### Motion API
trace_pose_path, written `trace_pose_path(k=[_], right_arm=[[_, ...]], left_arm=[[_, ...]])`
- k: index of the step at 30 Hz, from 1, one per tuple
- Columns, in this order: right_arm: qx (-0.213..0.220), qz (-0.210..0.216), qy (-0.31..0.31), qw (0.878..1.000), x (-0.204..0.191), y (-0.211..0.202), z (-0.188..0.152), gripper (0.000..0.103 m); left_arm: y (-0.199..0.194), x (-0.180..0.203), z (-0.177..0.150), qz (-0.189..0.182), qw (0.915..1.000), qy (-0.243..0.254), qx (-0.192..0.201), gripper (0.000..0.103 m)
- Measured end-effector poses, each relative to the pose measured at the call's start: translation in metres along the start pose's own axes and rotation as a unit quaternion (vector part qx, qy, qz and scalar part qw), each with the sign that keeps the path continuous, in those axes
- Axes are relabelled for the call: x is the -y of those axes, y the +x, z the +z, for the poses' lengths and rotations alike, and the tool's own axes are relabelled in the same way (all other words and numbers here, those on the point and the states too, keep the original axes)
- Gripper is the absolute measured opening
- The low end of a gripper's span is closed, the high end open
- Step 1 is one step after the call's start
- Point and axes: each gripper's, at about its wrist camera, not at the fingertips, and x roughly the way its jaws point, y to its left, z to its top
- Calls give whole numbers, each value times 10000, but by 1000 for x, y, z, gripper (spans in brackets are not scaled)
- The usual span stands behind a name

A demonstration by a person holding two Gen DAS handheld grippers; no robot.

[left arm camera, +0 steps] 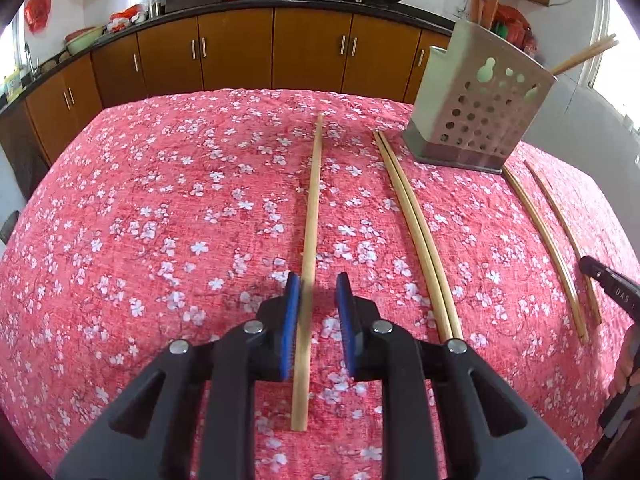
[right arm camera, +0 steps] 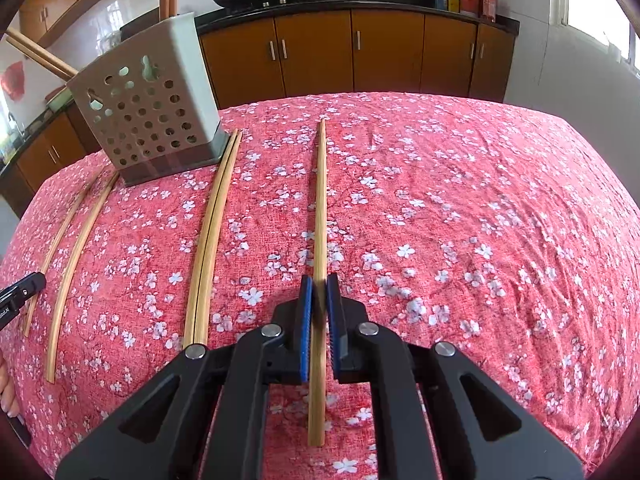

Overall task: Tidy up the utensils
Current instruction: 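Grasp a chopstick with the right tool while the left tool grasps another chopstick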

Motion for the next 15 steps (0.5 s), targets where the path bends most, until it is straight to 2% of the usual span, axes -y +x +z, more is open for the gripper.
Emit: trace_pose_path(k=[15], right_arm=[[-2, 1, 76, 10000, 5, 0, 0, 8]], left_arm=[[-1, -9, 4, 155, 9998, -133, 39, 17]])
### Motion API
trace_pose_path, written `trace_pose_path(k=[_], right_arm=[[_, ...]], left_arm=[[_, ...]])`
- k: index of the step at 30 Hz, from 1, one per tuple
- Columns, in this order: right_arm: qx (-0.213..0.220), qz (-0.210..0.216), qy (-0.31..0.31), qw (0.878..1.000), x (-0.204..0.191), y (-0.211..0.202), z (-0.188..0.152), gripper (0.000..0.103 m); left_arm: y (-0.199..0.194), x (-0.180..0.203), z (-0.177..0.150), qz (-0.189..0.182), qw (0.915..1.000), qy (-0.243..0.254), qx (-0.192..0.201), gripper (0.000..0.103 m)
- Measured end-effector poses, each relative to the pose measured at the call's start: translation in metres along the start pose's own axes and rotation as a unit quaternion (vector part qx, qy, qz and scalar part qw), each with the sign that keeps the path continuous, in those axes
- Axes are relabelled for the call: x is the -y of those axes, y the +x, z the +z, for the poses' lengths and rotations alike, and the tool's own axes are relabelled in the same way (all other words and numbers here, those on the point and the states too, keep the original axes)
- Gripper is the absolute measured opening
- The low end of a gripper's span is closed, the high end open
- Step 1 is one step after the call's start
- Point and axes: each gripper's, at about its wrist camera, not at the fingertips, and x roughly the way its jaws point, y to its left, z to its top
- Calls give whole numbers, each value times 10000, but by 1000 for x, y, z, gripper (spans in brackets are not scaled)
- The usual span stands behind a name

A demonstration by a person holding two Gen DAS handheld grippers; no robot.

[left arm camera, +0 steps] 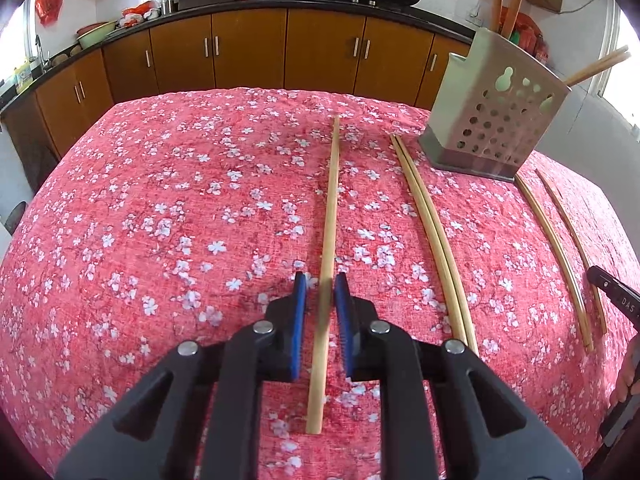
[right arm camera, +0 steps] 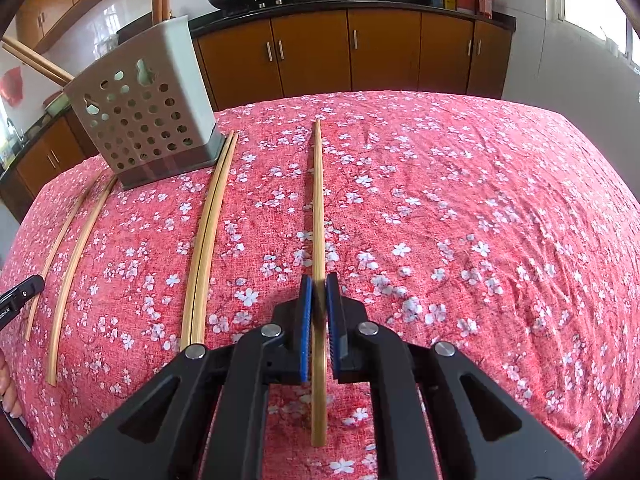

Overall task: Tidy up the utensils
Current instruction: 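Grasp a chopstick with the right tool while the left tool grasps another chopstick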

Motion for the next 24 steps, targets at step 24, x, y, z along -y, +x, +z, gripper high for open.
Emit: trace_pose_path(k=[24], right_arm=[[-12, 27, 23, 10000, -3, -6, -7, 9]], left_arm=[[-1, 4, -1, 72, 9999, 120, -20, 17]])
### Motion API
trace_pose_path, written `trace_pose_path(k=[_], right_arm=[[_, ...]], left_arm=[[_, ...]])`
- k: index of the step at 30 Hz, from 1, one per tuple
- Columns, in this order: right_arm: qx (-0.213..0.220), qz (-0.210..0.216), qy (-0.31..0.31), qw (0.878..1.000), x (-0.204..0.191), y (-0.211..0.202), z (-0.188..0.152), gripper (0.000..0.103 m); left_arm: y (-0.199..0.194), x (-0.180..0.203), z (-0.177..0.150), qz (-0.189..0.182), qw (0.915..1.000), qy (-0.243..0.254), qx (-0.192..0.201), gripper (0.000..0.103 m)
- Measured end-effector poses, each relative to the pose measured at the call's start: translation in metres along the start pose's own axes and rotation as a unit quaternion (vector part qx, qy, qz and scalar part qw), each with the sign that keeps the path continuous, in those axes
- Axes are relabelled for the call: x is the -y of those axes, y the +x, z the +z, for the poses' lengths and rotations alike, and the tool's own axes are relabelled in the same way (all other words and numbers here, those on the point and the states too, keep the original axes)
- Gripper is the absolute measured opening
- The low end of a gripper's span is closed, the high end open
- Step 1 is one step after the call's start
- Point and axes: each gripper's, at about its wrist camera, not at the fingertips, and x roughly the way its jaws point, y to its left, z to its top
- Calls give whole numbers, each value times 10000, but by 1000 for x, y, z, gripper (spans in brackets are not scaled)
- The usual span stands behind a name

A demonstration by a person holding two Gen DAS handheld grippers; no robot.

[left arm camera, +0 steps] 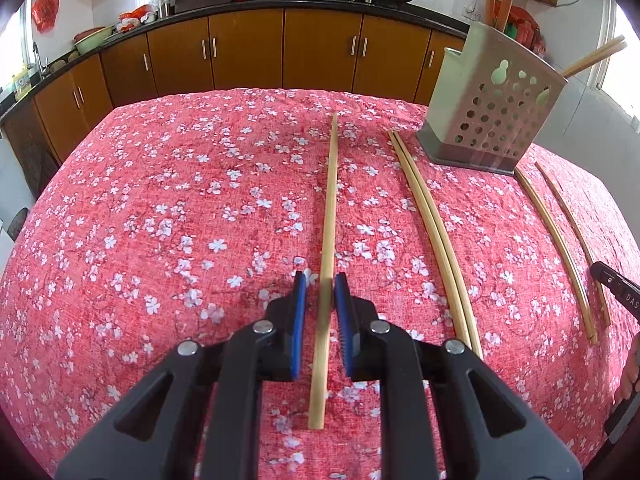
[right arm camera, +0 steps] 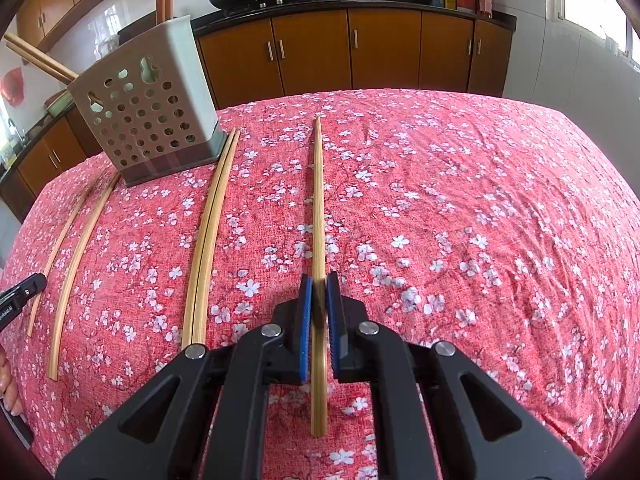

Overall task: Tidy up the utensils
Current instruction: 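Grasp a chopstick with the right tool while the left tool grasps another chopstick, then lift both held chopsticks upright and carry them above the grey holder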

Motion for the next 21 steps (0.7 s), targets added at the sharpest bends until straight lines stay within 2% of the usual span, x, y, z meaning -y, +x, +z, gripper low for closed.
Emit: trace_pose_path(k=[16, 21], right_arm=[[-7, 10, 13, 10000, 2, -1, 0, 9], [-19, -63, -146, 9999, -1, -6, -4, 9]], left_arm=[[-1, -4, -1, -96, 9999, -90, 10, 17], [-5, 1, -6, 51, 9998, 194, -15, 17]])
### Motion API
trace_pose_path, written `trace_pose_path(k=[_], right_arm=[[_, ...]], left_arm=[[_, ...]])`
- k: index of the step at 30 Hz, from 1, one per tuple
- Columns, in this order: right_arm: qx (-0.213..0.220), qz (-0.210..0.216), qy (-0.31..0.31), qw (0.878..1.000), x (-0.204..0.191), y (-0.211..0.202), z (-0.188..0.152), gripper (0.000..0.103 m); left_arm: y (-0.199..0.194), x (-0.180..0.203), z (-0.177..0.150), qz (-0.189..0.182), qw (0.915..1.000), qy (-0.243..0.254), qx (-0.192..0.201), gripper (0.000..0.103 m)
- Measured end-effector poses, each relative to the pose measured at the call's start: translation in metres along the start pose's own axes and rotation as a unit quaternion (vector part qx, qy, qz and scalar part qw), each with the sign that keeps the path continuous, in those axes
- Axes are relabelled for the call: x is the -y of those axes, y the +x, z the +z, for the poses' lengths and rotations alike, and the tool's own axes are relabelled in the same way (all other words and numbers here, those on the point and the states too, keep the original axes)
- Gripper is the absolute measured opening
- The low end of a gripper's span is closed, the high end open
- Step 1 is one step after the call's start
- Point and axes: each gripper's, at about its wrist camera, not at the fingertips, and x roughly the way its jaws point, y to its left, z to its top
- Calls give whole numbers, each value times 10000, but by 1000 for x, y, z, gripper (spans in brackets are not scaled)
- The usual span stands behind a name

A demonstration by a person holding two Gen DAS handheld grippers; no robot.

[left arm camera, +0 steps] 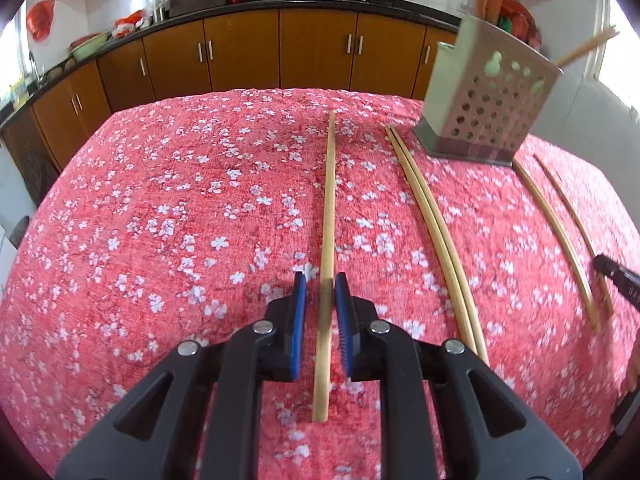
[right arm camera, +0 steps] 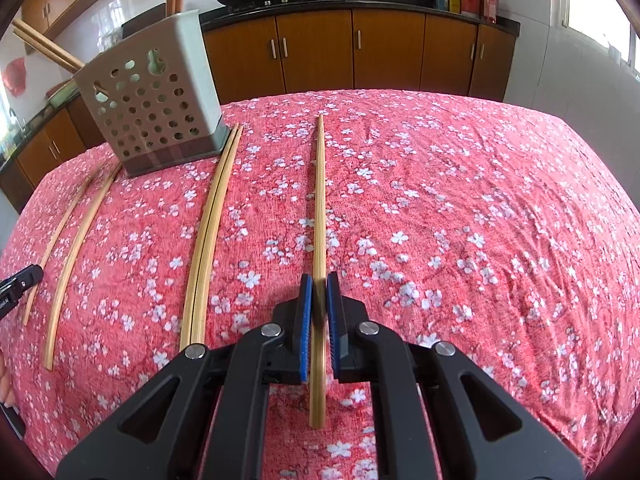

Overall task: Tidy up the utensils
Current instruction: 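Lift both held chopsticks upright and carry them above the grey holder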

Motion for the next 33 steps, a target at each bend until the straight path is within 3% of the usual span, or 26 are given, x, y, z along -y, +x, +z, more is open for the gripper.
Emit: trace_pose_path(k=[5, 10, 18, 25, 29, 33], right_arm=[[3, 69, 62, 10000, 3, -3, -3, 8], [154, 81, 138, 9998, 7, -17, -2, 8], [1006, 49, 147, 9948, 11, -75, 16, 8], [1553, 123, 202, 9876, 11, -107, 29, 8], [1713, 163, 190, 9849, 10, -112, 36, 8], [1722, 174, 203, 9847, 12, -110, 39, 8]], left_arm=[[-4, -1, -5, 26, 10000, 25, -2, 9], [-11, -1, -6, 36, 10000, 52, 5, 8], [-63, 1, 9, -33, 9973, 134, 718, 8], [-107, 4, 30, -108, 9895, 2, 1442, 8], [-127, 7, 40, -97, 9839, -15, 1786, 8], [-132, 6, 44, -125, 9826, -37, 1851, 8]])
